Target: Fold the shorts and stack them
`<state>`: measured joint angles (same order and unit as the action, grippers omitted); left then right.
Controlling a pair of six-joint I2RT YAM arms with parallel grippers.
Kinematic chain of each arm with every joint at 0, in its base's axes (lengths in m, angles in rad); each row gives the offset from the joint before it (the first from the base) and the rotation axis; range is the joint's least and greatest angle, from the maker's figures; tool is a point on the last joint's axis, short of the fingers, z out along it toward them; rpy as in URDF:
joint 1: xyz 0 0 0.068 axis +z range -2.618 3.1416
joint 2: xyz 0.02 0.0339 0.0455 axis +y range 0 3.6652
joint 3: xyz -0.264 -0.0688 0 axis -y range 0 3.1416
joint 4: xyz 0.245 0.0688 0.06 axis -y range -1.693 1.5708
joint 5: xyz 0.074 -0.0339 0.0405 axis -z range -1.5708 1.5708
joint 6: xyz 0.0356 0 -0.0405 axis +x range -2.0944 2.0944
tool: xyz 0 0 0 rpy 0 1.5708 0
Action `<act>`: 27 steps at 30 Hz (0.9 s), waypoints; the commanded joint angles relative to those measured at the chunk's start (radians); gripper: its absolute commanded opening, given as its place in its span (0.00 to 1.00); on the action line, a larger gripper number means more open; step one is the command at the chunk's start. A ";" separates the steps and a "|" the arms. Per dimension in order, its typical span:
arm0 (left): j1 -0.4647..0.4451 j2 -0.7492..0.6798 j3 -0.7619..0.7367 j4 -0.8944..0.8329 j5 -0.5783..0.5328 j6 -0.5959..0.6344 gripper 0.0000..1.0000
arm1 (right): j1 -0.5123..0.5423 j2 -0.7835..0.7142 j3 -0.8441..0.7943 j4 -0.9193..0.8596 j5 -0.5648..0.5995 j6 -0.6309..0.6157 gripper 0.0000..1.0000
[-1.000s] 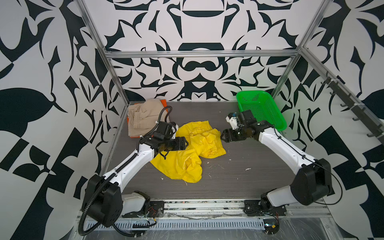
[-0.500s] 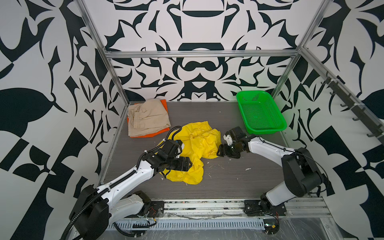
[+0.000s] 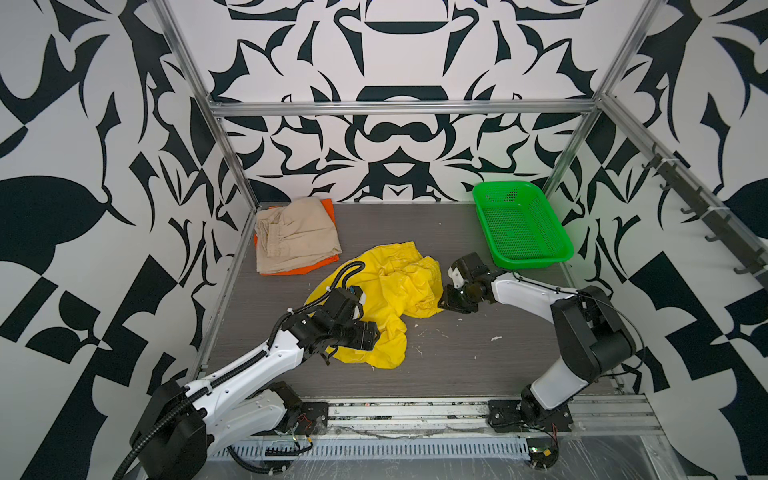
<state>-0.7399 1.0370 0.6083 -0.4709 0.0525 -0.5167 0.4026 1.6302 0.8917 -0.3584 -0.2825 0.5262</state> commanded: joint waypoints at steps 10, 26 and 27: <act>-0.003 0.073 0.176 -0.131 -0.310 -0.001 0.26 | -0.044 -0.171 0.076 -0.041 0.015 -0.050 0.00; 0.198 0.135 0.780 -0.336 -0.555 0.534 0.10 | -0.102 -0.373 0.650 -0.424 0.070 -0.305 0.00; 0.229 0.149 0.801 -0.326 -0.536 0.565 0.11 | -0.101 -0.372 0.695 -0.438 0.050 -0.318 0.00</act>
<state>-0.5716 1.1576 1.3586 -0.7467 -0.4576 -0.0986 0.3073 1.2854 1.4624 -0.7254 -0.2390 0.2928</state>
